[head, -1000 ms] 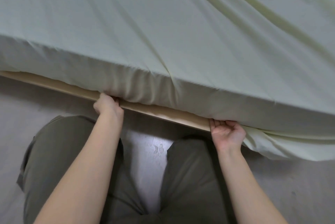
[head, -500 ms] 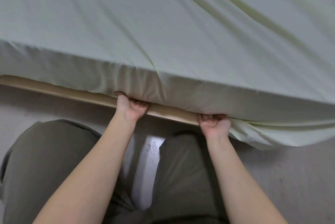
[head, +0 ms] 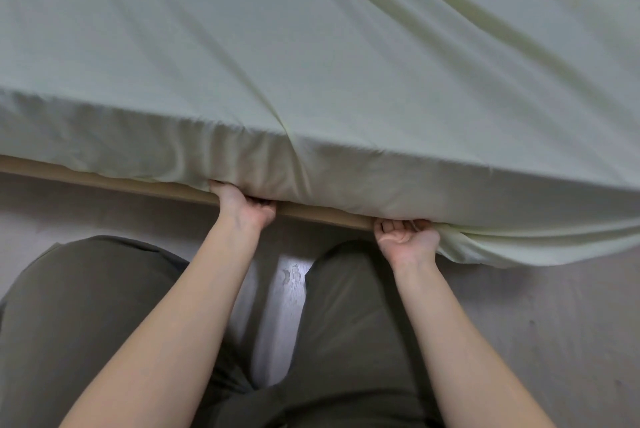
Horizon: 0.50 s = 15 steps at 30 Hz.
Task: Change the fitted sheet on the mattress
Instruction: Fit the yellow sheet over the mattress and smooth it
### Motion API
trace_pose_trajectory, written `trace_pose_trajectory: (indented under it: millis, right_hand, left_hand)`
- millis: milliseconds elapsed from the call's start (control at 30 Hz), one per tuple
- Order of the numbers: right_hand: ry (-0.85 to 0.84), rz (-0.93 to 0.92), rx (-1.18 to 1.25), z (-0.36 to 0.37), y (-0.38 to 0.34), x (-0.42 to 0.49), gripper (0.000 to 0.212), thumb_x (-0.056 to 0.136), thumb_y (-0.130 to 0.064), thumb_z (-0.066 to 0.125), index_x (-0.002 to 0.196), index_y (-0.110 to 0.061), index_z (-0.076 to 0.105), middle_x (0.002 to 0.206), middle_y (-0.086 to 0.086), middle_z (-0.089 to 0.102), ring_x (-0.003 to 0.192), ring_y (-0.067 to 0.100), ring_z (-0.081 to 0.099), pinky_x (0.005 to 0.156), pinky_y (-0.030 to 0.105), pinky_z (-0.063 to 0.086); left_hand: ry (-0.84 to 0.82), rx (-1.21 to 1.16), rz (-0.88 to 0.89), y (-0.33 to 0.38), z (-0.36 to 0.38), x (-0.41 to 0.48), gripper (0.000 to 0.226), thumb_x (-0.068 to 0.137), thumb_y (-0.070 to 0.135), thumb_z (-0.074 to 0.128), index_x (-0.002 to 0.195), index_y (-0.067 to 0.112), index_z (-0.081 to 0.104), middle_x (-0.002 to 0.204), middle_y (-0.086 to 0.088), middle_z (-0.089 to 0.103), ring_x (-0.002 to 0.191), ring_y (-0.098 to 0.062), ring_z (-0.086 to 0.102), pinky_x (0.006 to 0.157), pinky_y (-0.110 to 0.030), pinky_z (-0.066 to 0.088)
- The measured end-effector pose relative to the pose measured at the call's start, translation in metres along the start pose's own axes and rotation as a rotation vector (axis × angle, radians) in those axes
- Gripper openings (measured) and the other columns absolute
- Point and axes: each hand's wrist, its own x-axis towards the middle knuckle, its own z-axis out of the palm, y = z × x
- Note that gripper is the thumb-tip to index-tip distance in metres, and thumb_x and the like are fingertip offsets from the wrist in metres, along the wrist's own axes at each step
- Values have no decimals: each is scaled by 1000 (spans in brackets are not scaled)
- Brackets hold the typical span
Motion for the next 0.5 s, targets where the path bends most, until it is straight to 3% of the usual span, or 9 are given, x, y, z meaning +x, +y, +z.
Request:
trace_pose_trajectory:
  millis: [100, 267, 367, 400, 500]
  right_hand:
    - [25, 1, 7, -2, 2, 0, 43, 92, -23, 36, 129, -16, 55, 127, 9, 62, 116, 26, 58, 107, 41, 38]
    - [-3, -19, -10, -2, 1, -3, 40, 95, -21, 38, 130, -14, 57, 126, 13, 62, 114, 30, 59, 104, 46, 43]
    - [-35, -17, -21, -4, 0, -5, 40, 97, -18, 38, 132, -12, 56, 126, 14, 62, 113, 31, 60, 101, 46, 44]
    - [-46, -9, -13, -3, 0, -5, 41, 97, -19, 38, 133, -12, 55, 127, 14, 62, 114, 31, 59, 103, 46, 44]
    - [-73, 16, -5, -3, 0, -6, 41, 98, -19, 37, 135, -11, 53, 131, 15, 59, 121, 32, 56, 108, 47, 40]
  left_hand:
    - [25, 15, -14, 2, -5, 2, 66, 91, 69, 34, 130, 22, 58, 130, -8, 61, 118, -30, 58, 101, -51, 46]
    - [22, 38, 11, 5, -11, -1, 57, 93, 59, 39, 131, 19, 56, 128, -10, 61, 118, -32, 58, 104, -50, 43]
    - [70, 103, 68, -14, -22, -14, 53, 100, 44, 33, 142, 13, 43, 144, -13, 48, 131, -30, 47, 112, -43, 34]
    - [89, 145, 60, -25, -25, -20, 48, 103, 36, 29, 138, 8, 44, 147, -15, 44, 134, -30, 44, 112, -41, 32]
    - [-2, 246, -117, -72, -23, -33, 30, 101, 1, 25, 97, 3, 54, 138, -17, 50, 134, -28, 44, 110, -35, 32]
